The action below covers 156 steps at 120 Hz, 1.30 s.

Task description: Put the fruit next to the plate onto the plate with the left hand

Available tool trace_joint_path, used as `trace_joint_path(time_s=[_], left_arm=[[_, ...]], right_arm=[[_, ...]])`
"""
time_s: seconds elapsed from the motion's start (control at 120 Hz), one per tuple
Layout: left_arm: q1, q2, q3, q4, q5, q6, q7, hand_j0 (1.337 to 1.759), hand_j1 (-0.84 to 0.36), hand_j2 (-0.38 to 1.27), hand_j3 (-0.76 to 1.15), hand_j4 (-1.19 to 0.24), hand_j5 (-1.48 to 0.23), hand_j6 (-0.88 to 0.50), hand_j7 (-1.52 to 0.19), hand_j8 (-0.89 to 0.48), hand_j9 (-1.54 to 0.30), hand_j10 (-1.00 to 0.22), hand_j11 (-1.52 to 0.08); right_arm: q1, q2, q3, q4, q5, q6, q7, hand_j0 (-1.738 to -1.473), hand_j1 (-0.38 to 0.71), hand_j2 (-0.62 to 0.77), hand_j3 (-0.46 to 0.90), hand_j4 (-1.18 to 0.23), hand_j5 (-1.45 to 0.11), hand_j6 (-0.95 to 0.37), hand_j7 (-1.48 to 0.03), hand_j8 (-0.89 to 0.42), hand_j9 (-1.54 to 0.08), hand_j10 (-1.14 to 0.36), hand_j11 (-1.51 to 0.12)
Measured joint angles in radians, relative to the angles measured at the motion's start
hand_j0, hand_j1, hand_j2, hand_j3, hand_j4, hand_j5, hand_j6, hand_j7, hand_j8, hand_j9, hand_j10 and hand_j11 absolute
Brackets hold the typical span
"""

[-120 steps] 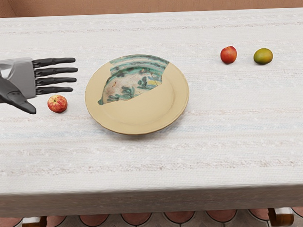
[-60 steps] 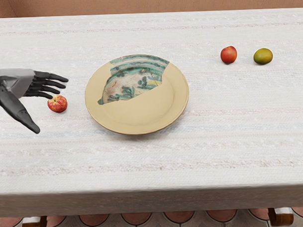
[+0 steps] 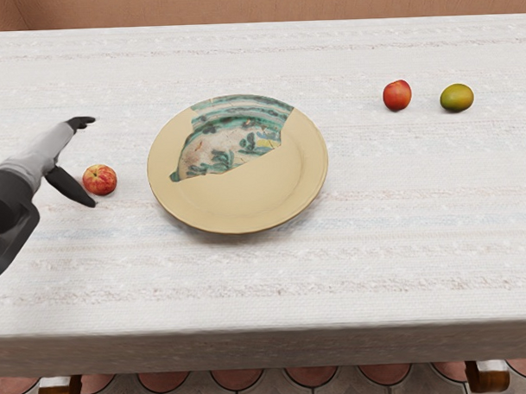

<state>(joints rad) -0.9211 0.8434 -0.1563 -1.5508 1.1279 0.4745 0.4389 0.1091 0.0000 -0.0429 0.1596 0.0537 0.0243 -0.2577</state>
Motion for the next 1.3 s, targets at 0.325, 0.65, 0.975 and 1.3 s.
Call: trace_joint_path(time_s=[0.325,0.65,0.975,1.3], left_arm=[[0.022,-0.091,0.039,0.072,0.014,0.047,0.012,1.658,0.11,0.05,0.0,-0.21,-0.27,-0.21,-0.27,-0.21,-0.27,-0.21,-0.27],[0.016,-0.181,0.041,0.197,0.021,0.052,0.019,1.658,0.05,0.05,0.0,-0.25,-0.32,-0.25,-0.32,-0.25,-0.32,-0.25,-0.32],[0.001,-0.193,0.08,0.254,0.02,0.052,0.019,1.658,0.0,0.06,0.0,-0.3,-0.38,-0.3,-0.38,-0.3,-0.38,-0.3,-0.38],[-0.003,-0.235,0.084,0.267,0.02,0.052,0.035,1.658,-0.02,0.07,0.0,-0.31,-0.4,-0.31,-0.4,-0.31,-0.4,-0.31,-0.4]], right_arm=[[-0.002,0.0,0.0,0.0,0.0,0.0,0.0,-1.658,-0.35,0.0,0.0,0.0,0.0,0.0,0.0,0.0,0.0,0.0,0.0],[-0.004,0.0,0.0,0.0,-0.001,-0.001,0.0,-1.658,-0.35,0.0,0.0,0.0,0.0,0.0,0.0,0.0,0.0,0.0,0.0],[-0.005,0.0,0.0,0.0,-0.001,-0.001,0.0,-1.658,-0.35,0.0,0.0,0.0,0.0,0.0,0.0,0.0,0.0,0.0,0.0],[-0.005,0.0,-0.001,0.0,-0.002,-0.002,0.0,-1.658,-0.35,0.0,0.0,0.0,0.0,0.0,0.0,0.0,0.0,0.0,0.0]])
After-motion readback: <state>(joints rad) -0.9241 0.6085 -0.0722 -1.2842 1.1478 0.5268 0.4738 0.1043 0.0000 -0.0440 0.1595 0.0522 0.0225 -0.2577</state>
